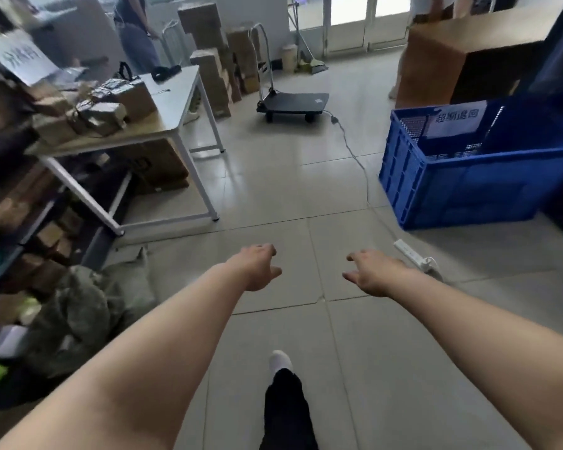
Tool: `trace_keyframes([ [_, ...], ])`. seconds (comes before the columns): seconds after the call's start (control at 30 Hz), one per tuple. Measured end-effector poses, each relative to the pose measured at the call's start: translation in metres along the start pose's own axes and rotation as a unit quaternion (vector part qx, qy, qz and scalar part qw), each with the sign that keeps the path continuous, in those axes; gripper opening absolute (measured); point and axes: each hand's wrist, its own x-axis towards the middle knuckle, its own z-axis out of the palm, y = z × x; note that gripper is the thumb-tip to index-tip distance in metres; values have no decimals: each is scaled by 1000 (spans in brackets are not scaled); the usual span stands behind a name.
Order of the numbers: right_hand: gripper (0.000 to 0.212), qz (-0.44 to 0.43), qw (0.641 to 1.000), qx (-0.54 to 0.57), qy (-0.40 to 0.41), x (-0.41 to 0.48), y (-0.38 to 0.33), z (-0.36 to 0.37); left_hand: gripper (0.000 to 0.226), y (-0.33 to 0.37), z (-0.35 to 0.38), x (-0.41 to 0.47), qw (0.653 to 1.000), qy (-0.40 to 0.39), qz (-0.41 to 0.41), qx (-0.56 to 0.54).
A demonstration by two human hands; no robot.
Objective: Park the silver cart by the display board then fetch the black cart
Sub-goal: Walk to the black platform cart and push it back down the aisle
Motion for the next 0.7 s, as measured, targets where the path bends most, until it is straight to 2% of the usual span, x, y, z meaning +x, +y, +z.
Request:
trace_keyframes([
  [0.37,53,25,999,20,-25,248,-53,-114,54,-101,-117,218,998,-42,-15,-36],
  [0.7,51,11,999,32,-26,483,-34,-202,55,-138,-234,442,998,-27,-42,-30],
])
